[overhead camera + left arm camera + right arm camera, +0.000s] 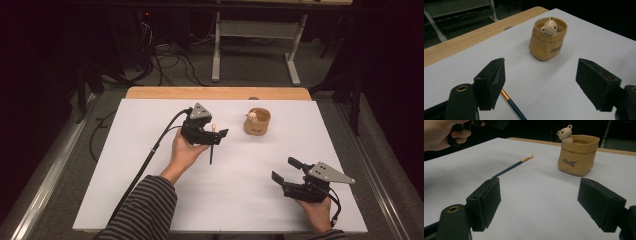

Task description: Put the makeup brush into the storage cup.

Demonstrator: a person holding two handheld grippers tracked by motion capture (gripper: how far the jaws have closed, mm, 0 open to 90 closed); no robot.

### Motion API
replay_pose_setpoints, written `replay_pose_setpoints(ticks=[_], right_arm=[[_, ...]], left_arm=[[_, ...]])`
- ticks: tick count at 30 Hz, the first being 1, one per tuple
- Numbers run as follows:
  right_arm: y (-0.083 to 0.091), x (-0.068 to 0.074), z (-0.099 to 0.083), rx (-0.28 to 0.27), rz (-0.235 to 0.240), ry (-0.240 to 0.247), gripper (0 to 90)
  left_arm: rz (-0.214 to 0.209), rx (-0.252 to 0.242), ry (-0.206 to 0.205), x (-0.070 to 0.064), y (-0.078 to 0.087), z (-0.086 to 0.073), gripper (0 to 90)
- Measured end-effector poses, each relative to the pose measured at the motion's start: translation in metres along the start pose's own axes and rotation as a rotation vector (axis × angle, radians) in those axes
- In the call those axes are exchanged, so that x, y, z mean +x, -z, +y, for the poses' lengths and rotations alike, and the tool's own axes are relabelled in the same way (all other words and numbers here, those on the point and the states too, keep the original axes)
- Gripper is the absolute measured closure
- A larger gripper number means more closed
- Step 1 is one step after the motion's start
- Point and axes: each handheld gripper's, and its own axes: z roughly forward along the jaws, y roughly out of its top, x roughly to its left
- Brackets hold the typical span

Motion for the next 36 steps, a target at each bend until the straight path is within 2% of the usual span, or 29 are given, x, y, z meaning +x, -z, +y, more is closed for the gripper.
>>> replay_pose_setpoints(ticks=[3,7,13,17,18,19,21,27,32,36], right_arm=[[-0.001,0.000,0.000,0.000,-0.001,-0.007,20.3],[-0.001,0.001,0.000,0.001,0.003,-0.004,20.4],[-0.001,0.001,0.000,0.003,0.008,-0.003,20.4],[-0.001,0.002,0.000,0.005,0.005,-0.007,20.5],[-0.002,0.002,0.000,0.007,0.008,-0.004,20.5],[-0.002,0.002,0.000,0.008,0.009,-0.007,20.5],[-0.002,0.002,0.000,0.008,0.009,-0.006,20.5],[-0.002,0.002,0.000,0.009,0.010,-0.005,20.5],[-0.002,0.002,0.000,0.011,0.011,-0.004,20.5],[-0.002,0.003,0.000,0.007,0.011,-0.008,20.6]], left_arm=[[0.020,0.012,0.024,0.003,0.000,0.003,24.4],[0.044,0.062,0.014,0.004,-0.001,0.004,24.5],[0.078,0.130,0.030,0.007,-0.005,0.007,25.8],[0.089,0.179,0.085,0.012,-0.009,0.008,26.8],[0.098,0.216,0.083,0.014,-0.009,0.007,27.0],[0.098,0.216,0.083,0.014,-0.009,0.007,27.3],[0.103,0.247,0.083,0.017,-0.009,0.006,27.6],[0.111,0.305,0.120,0.022,-0.006,0.010,28.6],[0.115,0.344,0.124,0.023,-0.004,0.011,28.7],[0.117,0.398,0.101,0.019,-0.005,0.018,28.8]])
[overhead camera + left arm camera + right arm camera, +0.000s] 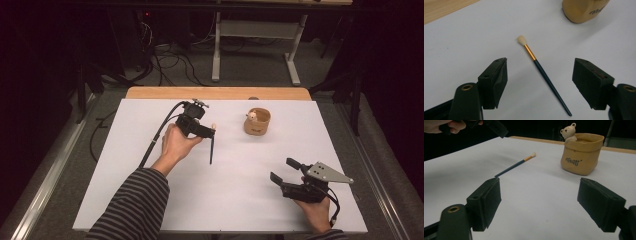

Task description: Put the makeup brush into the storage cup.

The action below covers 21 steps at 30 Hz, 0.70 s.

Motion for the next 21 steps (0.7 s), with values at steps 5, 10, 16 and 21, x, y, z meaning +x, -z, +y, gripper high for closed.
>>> replay_pose_setpoints(ticks=[5,10,16,21], right_arm=[[-0.001,0.000,0.001,-0.003,0.006,0.007,20.7],[-0.002,-0.002,0.001,-0.002,0.009,0.003,20.8],[-0.001,-0.002,0.001,-0.004,0.005,0.012,20.8],[-0.001,-0.002,0.001,0.000,0.007,0.012,20.9]], left_arm=[[0.012,0.062,-0.015,-0.007,-0.005,0.014,28.8],[0.020,0.117,-0.022,-0.017,-0.015,0.027,28.7],[0.023,0.184,0.003,-0.020,-0.027,0.036,29.0],[0.024,0.219,0.026,-0.016,-0.035,0.037,29.4]])
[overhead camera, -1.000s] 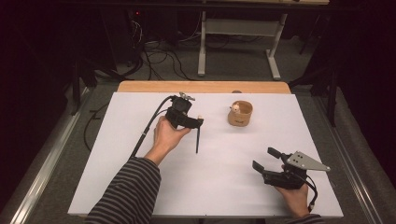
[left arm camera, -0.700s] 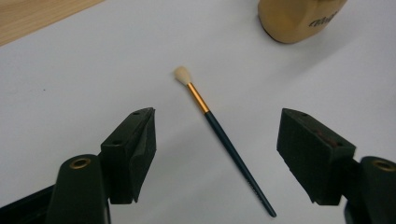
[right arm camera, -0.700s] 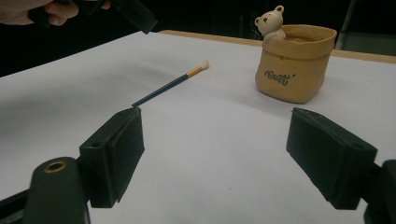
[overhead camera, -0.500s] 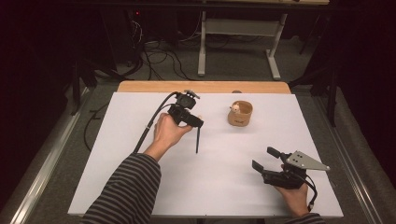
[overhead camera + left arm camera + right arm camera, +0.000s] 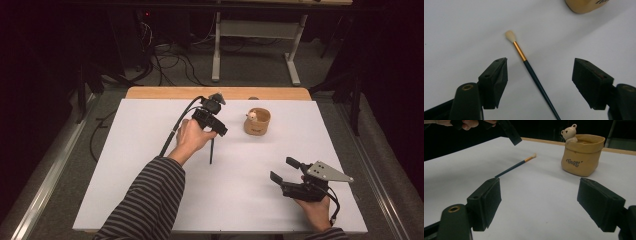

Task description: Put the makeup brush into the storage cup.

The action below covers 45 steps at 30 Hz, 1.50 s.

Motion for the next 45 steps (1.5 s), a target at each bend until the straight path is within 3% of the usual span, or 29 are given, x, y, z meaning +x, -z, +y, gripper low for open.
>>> replay_pose_setpoints(ticks=[4,17,28,45], right_arm=[[-0.001,0.000,0.000,0.001,0.001,0.001,21.0],[-0.002,0.001,0.000,0.010,0.000,0.004,21.4],[-0.004,0.000,0.000,0.020,0.006,0.002,22.1],[-0.002,0.001,0.000,0.010,0.001,0.008,25.2]], left_arm=[[-0.009,0.008,0.027,0.004,-0.003,0.001,30.5],[0.027,0.081,0.064,0.010,-0.019,0.003,32.9],[0.015,0.165,0.072,0.009,-0.041,0.004,38.7],[0.034,0.205,0.069,0.005,-0.056,0.003,48.3]])
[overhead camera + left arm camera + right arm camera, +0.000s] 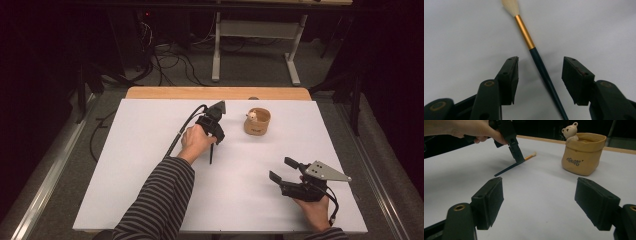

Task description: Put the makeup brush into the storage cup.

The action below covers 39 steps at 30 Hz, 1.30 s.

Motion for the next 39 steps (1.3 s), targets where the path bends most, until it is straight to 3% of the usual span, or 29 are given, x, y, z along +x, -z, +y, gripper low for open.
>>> replay_pose_setpoints(ticks=[27,39], right_arm=[[0.0010,0.0008,0.0001,-0.001,-0.020,0.002,27.8],[0.0006,0.0010,-0.0001,-0.001,-0.019,0.003,27.8]], left_arm=[[0.018,0.018,-0.009,-0.0031,-0.0072,0.0000,66.3],[0.021,0.023,-0.033,-0.0024,-0.0073,-0.0003,76.3]])
